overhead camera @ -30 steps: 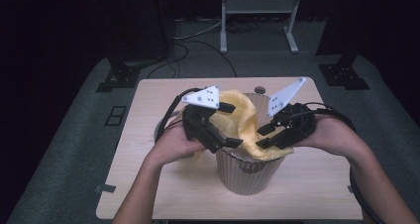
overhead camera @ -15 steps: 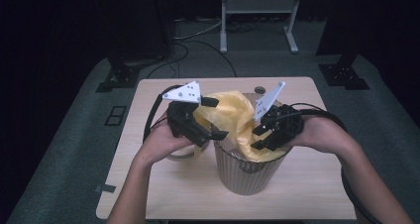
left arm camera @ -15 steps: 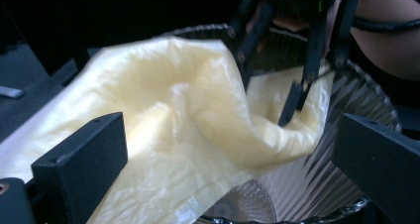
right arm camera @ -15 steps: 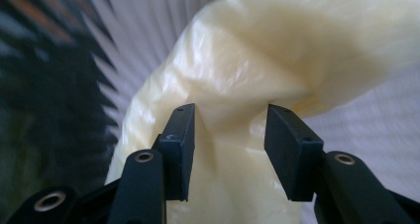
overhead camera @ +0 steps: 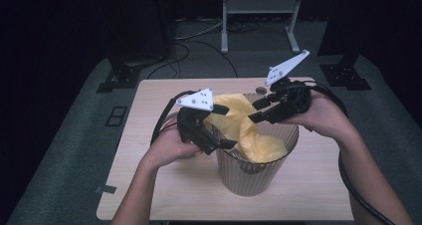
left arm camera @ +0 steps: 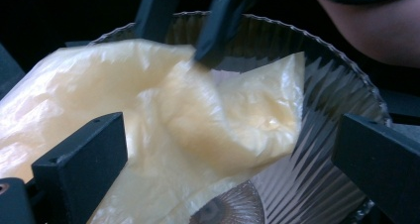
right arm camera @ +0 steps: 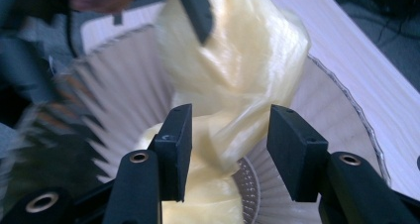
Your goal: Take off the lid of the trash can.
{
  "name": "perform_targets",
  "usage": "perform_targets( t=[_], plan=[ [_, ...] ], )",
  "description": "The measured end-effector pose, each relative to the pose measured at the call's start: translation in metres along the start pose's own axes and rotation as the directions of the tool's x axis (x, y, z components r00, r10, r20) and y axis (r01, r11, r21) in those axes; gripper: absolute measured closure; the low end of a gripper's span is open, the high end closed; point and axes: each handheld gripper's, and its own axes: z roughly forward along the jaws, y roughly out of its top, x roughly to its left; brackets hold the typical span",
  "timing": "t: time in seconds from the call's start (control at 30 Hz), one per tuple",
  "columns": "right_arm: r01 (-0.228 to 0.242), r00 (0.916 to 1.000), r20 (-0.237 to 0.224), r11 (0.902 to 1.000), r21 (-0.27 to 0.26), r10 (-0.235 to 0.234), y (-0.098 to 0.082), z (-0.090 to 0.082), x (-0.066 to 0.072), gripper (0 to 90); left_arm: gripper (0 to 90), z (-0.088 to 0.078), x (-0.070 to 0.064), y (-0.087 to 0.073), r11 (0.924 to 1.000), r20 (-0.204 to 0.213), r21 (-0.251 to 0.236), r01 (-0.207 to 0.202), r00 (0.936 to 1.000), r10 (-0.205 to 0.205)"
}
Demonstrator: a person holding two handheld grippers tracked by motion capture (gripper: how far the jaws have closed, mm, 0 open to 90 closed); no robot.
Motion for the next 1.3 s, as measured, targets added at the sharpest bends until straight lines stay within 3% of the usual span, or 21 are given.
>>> perform_targets(
  t=[0.07, 0.13, 0.23, 0.43, 0.63, 0.83, 1.03, 1.3],
  plan=[
    [-0.015, 0.9999, 0.006, 0.9997, 0.02, 0.014, -0.001, 0.009, -0.004, 61.6, 0.0, -0.001, 0.0, 0.0, 1.0, 0.004, -0.002, -0.003, 1.0, 0.003],
    [-0.025, 0.9995, 0.019, 0.9992, 0.032, 0.024, -0.003, 0.014, -0.007, 77.6, 0.0, -0.003, 0.0, 0.0, 0.9999, -0.005, -0.009, -0.006, 1.0, 0.006],
    [-0.026, 0.9994, 0.026, 0.999, 0.037, 0.025, -0.006, 0.015, -0.008, 90.0, 0.0, -0.006, 0.001, 0.0, 0.9999, -0.01, -0.015, -0.001, 1.0, 0.001],
    [-0.026, 0.9993, 0.026, 0.9989, 0.039, 0.025, -0.016, 0.006, -0.006, 90.0, 0.0, -0.022, 0.003, -0.003, 0.9992, -0.046, -0.039, 0.011, 0.9988, -0.013],
    [-0.02, 0.9998, 0.008, 0.9998, -0.007, 0.02, -0.035, -0.02, 0.002, 90.0, 0.0, -0.034, 0.011, -0.009, 0.9977, -0.093, -0.053, 0.043, 0.9945, -0.048],
    [-0.021, 0.999, -0.041, 0.997, -0.075, 0.018, -0.057, -0.04, 0.01, 90.0, 0.0, -0.037, 0.014, -0.013, 0.9947, -0.091, -0.076, 0.069, 0.9929, -0.076],
    [-0.034, 0.9939, -0.11, 0.9827, -0.182, 0.015, -0.079, -0.059, 0.01, 90.0, 0.0, -0.032, 0.024, -0.019, 0.9874, -0.075, -0.105, 0.118, 0.9892, -0.126],
    [-0.004, 0.9856, -0.166, 0.9756, -0.22, -0.033, -0.08, -0.061, 0.017, 90.0, 0.0, -0.024, 0.036, -0.01, 0.9788, -0.047, -0.137, 0.152, 0.986, -0.16]
  ],
)
